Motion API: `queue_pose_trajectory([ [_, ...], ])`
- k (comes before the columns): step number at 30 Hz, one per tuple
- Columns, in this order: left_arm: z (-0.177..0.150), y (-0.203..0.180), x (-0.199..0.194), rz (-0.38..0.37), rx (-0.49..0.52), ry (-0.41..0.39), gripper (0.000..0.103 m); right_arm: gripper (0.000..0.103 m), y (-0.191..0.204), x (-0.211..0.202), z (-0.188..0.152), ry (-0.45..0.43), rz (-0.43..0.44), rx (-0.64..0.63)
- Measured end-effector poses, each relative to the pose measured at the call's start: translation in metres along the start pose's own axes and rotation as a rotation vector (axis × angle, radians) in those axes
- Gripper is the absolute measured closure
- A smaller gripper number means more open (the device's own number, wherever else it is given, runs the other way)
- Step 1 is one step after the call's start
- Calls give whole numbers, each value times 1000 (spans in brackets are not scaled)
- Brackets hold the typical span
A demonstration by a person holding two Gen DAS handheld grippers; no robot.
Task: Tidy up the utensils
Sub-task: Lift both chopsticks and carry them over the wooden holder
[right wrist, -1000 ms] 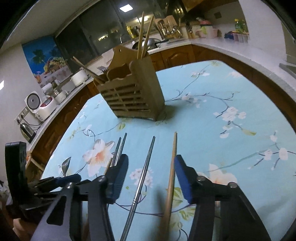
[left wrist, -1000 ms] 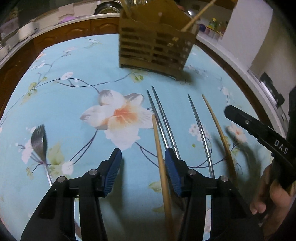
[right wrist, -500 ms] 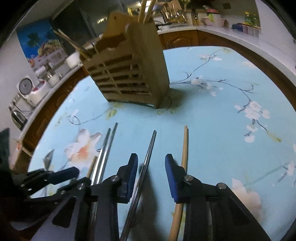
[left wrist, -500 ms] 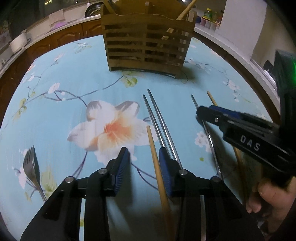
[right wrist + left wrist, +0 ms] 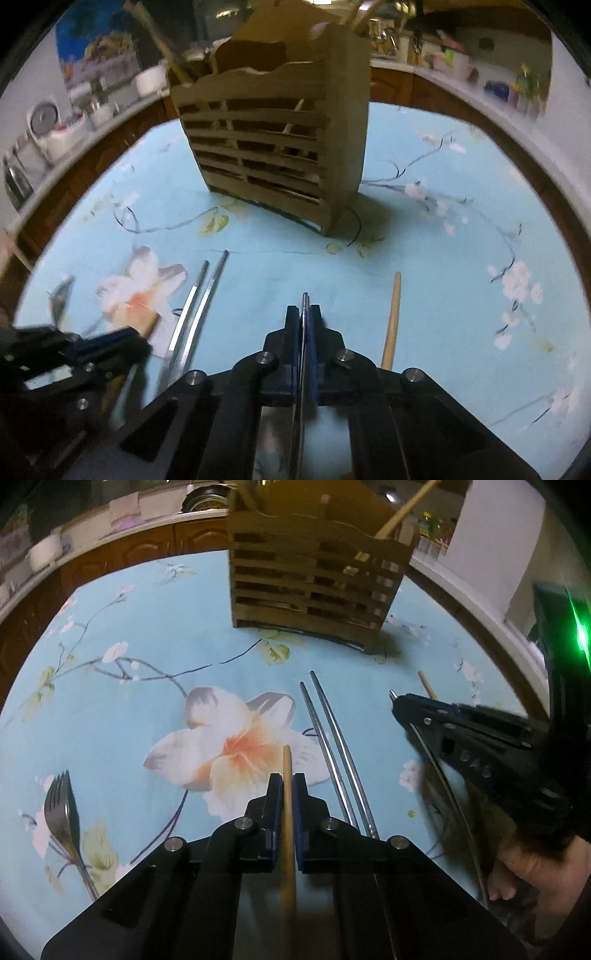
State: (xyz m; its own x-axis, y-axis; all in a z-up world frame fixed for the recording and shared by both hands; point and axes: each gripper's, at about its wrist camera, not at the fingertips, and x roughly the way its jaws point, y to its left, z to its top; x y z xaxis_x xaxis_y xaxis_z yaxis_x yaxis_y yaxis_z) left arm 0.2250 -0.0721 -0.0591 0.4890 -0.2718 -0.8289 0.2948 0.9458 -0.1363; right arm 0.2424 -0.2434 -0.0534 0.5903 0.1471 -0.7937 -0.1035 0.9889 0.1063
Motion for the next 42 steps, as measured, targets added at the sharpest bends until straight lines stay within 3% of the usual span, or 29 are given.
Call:
queue_pose_trajectory([
  [7,-3,15,-39,-77,-78,-65,98,99,-13,-41,-4,-71,152,118],
  [13,-1,19,-80,-111,-92,-141,98,99,-10,-82,0,-149,192,134],
  [26,5,19,-155,-152,-92,-285,98,99,-2,-154,6,-303,230,122],
  [33,12,20,-173,-148,-93,-337,98,99,-4,-182,15,-385,222,116],
  [42,18,22,-182,-143,-102,-374,98,99,-8,-192,21,-422,226,118],
])
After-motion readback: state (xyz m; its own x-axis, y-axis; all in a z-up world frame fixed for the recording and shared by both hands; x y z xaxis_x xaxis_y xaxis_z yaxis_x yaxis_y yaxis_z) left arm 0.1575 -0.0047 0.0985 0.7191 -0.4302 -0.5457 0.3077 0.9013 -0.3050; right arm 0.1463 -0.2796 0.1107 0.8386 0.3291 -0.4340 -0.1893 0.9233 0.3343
